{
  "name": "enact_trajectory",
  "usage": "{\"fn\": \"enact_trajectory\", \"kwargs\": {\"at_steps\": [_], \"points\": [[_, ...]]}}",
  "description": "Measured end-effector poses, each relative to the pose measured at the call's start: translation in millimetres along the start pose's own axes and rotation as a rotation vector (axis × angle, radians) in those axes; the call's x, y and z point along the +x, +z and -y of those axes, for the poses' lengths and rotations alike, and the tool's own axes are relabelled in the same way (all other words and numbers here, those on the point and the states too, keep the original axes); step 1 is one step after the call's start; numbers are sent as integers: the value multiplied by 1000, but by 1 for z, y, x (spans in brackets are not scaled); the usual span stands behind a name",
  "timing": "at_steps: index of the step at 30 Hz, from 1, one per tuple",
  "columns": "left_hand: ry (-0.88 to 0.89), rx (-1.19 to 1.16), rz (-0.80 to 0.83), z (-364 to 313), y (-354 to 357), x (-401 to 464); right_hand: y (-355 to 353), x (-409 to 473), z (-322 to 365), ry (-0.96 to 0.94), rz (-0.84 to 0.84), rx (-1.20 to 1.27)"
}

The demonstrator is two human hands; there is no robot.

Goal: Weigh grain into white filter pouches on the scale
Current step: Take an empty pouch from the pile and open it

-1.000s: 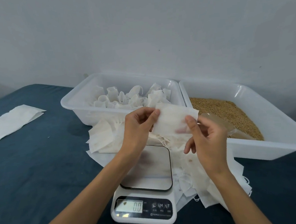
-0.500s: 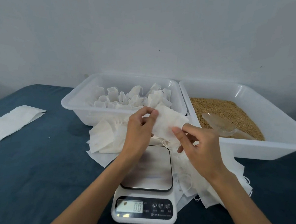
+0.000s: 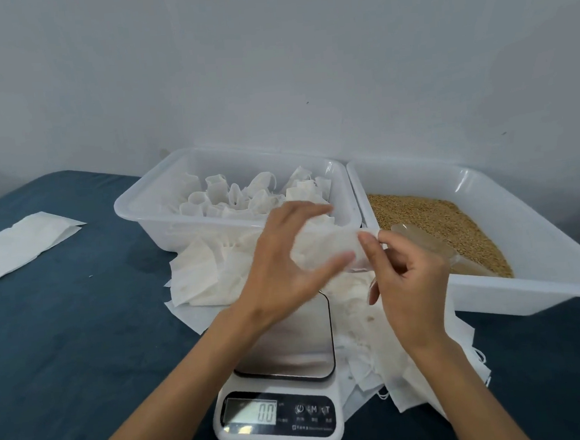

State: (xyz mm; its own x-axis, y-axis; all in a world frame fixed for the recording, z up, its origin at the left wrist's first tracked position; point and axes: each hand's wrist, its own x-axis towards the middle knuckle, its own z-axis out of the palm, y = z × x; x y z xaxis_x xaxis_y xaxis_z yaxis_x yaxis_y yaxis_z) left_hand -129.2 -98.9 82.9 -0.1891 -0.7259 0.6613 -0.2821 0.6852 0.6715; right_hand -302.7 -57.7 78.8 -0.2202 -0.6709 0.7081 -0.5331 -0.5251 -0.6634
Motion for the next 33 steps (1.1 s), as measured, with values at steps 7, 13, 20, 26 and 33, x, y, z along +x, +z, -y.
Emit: {"fn": "enact_trajectory", "kwargs": {"at_steps": [7, 13, 20, 26, 33], "points": [[92, 204, 214, 1, 19, -12, 1, -1, 9, -23, 96, 93], [19, 162, 109, 4, 16, -7, -1, 0, 6, -138, 71, 36], [-47, -10, 154, -7, 20, -11, 2, -4, -1, -253, 176, 0], [-62, -24, 255, -10, 11, -9, -5, 1, -2, -337, 264, -90], [-2, 120, 321, -8, 16, -12, -5, -1, 0, -224, 353, 11]]}}
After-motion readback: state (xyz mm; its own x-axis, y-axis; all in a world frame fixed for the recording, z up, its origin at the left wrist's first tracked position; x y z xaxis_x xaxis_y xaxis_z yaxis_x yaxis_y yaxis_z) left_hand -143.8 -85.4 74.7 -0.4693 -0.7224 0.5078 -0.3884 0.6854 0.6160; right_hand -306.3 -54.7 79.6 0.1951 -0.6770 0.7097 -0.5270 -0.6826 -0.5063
